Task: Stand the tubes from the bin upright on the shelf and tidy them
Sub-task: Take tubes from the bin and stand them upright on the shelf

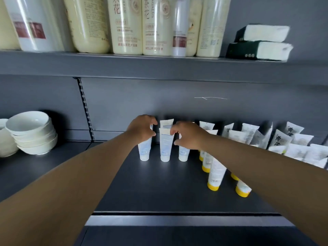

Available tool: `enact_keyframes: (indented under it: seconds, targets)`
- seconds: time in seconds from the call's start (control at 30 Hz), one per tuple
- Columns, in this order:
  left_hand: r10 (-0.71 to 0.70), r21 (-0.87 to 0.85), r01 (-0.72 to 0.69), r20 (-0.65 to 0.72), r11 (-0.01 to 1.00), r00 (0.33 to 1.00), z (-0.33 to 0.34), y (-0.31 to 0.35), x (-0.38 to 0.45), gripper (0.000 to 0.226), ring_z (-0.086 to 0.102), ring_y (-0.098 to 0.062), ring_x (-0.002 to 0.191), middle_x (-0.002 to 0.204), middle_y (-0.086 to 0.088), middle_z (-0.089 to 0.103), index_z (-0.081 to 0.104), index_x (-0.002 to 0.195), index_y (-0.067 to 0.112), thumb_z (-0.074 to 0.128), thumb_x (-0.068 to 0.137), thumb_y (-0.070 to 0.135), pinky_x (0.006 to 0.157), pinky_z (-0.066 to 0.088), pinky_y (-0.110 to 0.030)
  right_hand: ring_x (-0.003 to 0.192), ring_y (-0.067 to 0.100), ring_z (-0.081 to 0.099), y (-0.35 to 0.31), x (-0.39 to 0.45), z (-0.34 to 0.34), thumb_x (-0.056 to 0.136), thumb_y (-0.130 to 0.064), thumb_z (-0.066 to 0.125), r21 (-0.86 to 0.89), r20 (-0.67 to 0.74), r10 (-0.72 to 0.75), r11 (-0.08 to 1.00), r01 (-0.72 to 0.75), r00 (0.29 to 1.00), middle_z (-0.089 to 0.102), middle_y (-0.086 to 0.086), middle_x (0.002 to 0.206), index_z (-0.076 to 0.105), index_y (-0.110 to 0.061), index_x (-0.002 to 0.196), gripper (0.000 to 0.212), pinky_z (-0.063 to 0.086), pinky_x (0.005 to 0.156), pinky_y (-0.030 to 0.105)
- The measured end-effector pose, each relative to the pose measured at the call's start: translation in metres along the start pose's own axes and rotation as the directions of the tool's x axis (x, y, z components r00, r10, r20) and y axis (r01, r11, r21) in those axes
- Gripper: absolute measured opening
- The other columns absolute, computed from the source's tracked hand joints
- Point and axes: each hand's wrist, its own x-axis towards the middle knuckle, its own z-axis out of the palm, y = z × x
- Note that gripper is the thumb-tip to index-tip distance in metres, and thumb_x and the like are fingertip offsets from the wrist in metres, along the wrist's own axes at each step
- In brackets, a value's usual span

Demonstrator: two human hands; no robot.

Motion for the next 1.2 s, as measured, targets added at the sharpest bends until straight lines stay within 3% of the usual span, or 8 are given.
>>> enact_keyframes:
  seconds: [0.13, 0.3, 0.4, 0.53, 0.63, 0.8, 0.9, 1.2]
  targets:
    - [0.014, 0.091, -0.017, 0.040, 0.996, 0.999, 0.001, 0.038, -0.042, 0.039, 0.051, -0.020, 0.116, 0.126, 0.001, 0.056, 0.058, 0.123, 0.019, 0.062, 0.084, 0.015, 0.090, 0.042, -0.029, 0.111, 0.019, 0.052, 0.007, -0.053, -0.014, 0.084, -0.014, 0.061, -0.021, 0.013, -0.019, 1.000, 0.019, 1.000, 0.056, 0.000, 0.121, 0.059, -0.018, 0.118, 0.034, 0.041, 0.087, 0.026]
    - [-0.071, 0.051, 0.068, 0.064, 0.996, 0.995, 0.014, 0.090, -0.112, 0.043, 0.050, -0.018, 0.118, 0.132, 0.004, 0.052, 0.055, 0.126, 0.023, 0.064, 0.084, 0.016, 0.092, 0.042, -0.027, 0.112, 0.021, 0.052, 0.029, -0.137, -0.028, 0.084, -0.016, 0.063, -0.040, 0.011, -0.065, 0.997, 0.065, 0.998, 0.056, 0.000, 0.121, 0.059, -0.020, 0.119, 0.036, 0.044, 0.093, 0.031]
    - [-0.071, 0.057, 0.066, 0.087, 0.996, 0.994, 0.036, 0.128, -0.166, 0.043, 0.050, -0.021, 0.119, 0.131, 0.001, 0.053, 0.056, 0.126, 0.019, 0.065, 0.084, 0.016, 0.096, 0.043, -0.030, 0.110, 0.021, 0.052, 0.046, -0.205, -0.029, 0.085, -0.014, 0.061, -0.056, 0.029, -0.111, 0.992, 0.112, 0.993, 0.055, -0.001, 0.120, 0.059, -0.018, 0.119, 0.034, 0.040, 0.086, 0.026]
    - [-0.104, 0.031, 0.100, 0.163, 0.994, 0.981, 0.091, 0.171, -0.242, 0.041, 0.050, -0.022, 0.121, 0.132, -0.002, 0.055, 0.058, 0.123, 0.016, 0.067, 0.083, 0.017, 0.103, 0.041, -0.034, 0.108, 0.022, 0.050, 0.069, -0.305, -0.012, 0.086, -0.014, 0.061, -0.042, 0.201, -0.170, 0.982, 0.182, 0.965, 0.053, -0.001, 0.112, 0.058, -0.018, 0.117, 0.031, 0.039, 0.085, 0.029]
    - [-0.078, -0.005, 0.083, 0.276, 0.997, 0.958, 0.136, 0.200, -0.297, 0.042, 0.048, -0.020, 0.123, 0.132, 0.000, 0.053, 0.057, 0.125, 0.018, 0.067, 0.084, 0.019, 0.104, 0.040, -0.034, 0.120, 0.022, 0.046, 0.086, -0.371, 0.009, 0.090, -0.020, 0.060, -0.062, 0.309, -0.168, 0.979, 0.196, 0.936, 0.050, 0.000, 0.127, 0.054, -0.021, 0.123, 0.033, 0.038, 0.093, 0.031]
    - [-0.002, -0.049, 0.025, 0.414, 0.998, 0.910, 0.199, 0.245, -0.353, 0.040, 0.050, -0.019, 0.121, 0.130, 0.002, 0.055, 0.056, 0.124, 0.020, 0.065, 0.085, 0.016, 0.098, 0.041, -0.031, 0.122, 0.016, 0.047, 0.120, -0.460, 0.059, 0.088, -0.020, 0.060, -0.012, 0.380, -0.067, 0.997, 0.077, 0.923, 0.053, -0.004, 0.126, 0.056, -0.026, 0.120, 0.032, 0.038, 0.096, 0.030]
    - [0.006, -0.076, 0.033, 0.467, 0.997, 0.884, 0.246, 0.265, -0.386, 0.036, 0.055, -0.021, 0.114, 0.123, 0.002, 0.059, 0.059, 0.119, 0.020, 0.066, 0.084, 0.018, 0.093, 0.045, -0.032, 0.111, 0.017, 0.053, 0.138, -0.505, 0.091, 0.087, -0.018, 0.060, 0.017, 0.436, 0.044, 0.998, -0.057, 0.899, 0.055, -0.004, 0.119, 0.058, -0.023, 0.118, 0.032, 0.038, 0.086, 0.025]
    - [-0.065, 0.018, 0.076, 0.722, 0.997, 0.688, 0.431, 0.287, -0.470, 0.039, 0.056, -0.021, 0.111, 0.122, -0.001, 0.057, 0.055, 0.120, 0.018, 0.057, 0.082, 0.007, 0.088, 0.047, -0.032, 0.117, 0.016, 0.051, 0.199, -0.589, 0.240, 0.088, -0.017, 0.060, 0.093, 0.632, 0.147, 0.960, -0.262, 0.761, 0.052, -0.005, 0.129, 0.053, -0.025, 0.126, 0.039, 0.042, 0.100, 0.028]
